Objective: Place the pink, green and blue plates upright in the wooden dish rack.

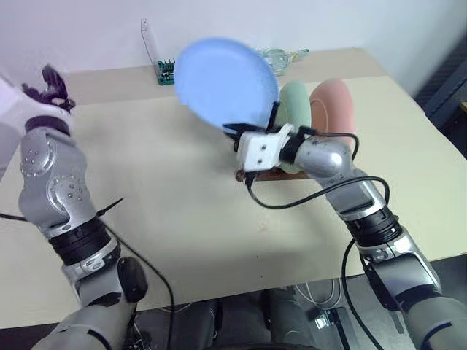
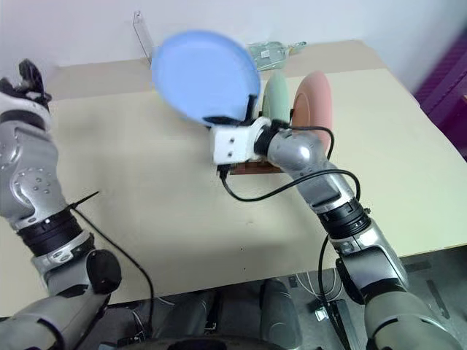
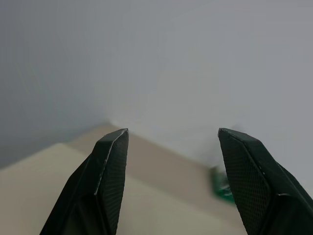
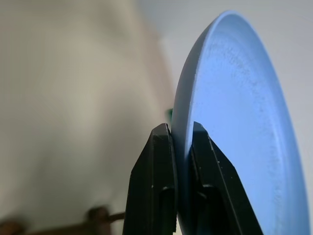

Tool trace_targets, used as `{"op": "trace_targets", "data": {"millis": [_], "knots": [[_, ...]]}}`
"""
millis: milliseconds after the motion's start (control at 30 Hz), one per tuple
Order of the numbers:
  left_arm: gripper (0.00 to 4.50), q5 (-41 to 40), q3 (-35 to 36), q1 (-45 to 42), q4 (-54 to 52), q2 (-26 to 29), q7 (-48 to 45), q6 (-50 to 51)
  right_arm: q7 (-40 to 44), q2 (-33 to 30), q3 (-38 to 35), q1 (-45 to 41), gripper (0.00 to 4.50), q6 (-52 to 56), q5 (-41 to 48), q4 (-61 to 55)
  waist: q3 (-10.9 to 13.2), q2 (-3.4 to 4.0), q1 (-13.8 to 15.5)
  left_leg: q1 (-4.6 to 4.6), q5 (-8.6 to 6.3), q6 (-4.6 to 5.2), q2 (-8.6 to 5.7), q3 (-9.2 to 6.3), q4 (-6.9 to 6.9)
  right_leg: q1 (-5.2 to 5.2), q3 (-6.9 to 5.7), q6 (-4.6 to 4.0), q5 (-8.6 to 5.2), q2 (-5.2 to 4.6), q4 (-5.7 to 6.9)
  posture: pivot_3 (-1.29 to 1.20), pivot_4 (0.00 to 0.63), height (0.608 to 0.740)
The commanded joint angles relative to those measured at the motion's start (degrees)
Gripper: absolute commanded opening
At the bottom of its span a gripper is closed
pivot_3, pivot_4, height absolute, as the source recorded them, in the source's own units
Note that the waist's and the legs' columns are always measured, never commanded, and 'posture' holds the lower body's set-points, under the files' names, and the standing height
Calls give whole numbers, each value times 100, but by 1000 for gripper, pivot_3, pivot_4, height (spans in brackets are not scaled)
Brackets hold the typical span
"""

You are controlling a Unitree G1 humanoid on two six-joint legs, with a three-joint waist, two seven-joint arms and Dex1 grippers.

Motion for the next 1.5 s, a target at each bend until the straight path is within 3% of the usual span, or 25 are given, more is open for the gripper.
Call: {"op": "trace_targets", "data": {"millis": [33, 167, 267, 400, 667, 867, 1133, 1233, 1400, 1500], "knots": [[2953, 637, -1219, 725, 35, 309, -914, -557, -240, 700, -973, -81, 0, 1588, 1824, -1196, 0, -1, 33, -2, 0, 0, -2, -1, 2, -3, 0, 0, 0, -2, 6, 0, 150, 740], [2953, 748, -1909, 1349, -201, 192, -1332, -707, -1029, 1381, -1811, -31, 0, 3585, 3504, -2133, -1, -2, 64, -8, -1, 3, -6, -12, 17, 5, -4, -8, 5, -7, 19, 0, 150, 740], [2953, 895, -2491, 1809, -484, 110, -1703, -1057, -2297, 2039, -2594, -31, 0, 4877, 4729, -2491, -2, 1, 29, -7, -1, 2, -2, -8, 16, -11, -3, -10, 5, -7, 35, 0, 150, 740], [2953, 923, -2846, 2138, -570, 37, -2053, -1326, -3380, 2436, -3094, 148, 0, 5819, 5737, -2795, -7, 13, 16, -5, 1, -2, -1, 5, 6, -34, 0, -15, 2, -9, 71, 0, 150, 740], [2953, 966, -2934, 2210, -507, -28, -2246, -1401, -4624, 2531, -3305, 248, 0, 6356, 6996, -2747, -7, 17, 17, -3, 1, 0, -1, 18, 10, -39, 3, -15, 2, -10, 72, 0, 150, 740], [2953, 980, -2942, 2218, -545, -99, -2313, -1357, -5295, 2426, -3293, 265, 0, 6373, 7402, -2355, -7, 17, 12, -3, 1, 0, -1, 19, 12, -37, 2, -15, 2, -10, 72, 0, 150, 740], [2953, 1038, -2985, 2301, -660, -164, -2352, -1316, -5202, 2033, -3146, 68, 0, 6094, 7226, -1676, -7, 17, 10, -2, 1, 1, 0, 21, 11, -37, 3, -15, 2, -10, 72, 0, 150, 740], [3006, 1056, -2987, 2330, -696, -187, -2354, -1303, -5149, 1922, -3038, 45, 1121, 6019, 7113, -1549, -7, 17, 16, -2, 1, 1, -1, 22, 12, -36, 2, -15, 2, -10, 72, 0, 150, 740], [3006, 1063, -3021, 2378, -792, -214, -2360, -1261, -4164, 1156, -2209, -86, 3598, 5374, 6081, -1900, -7, 17, 19, -3, 0, 3, -1, 25, 12, -36, 2, -14, 2, -11, 72, 0, 150, 740], [3006, 1076, -3041, 2366, -805, -236, -2348, -1251, -3002, 108, -1352, 5, 3598, 4553, 5010, -2456, -7, 17, 26, -3, -1, 5, -1, 26, 13, -35, 0, -14, 2, -11, 70, 0, 150, 740]]}}
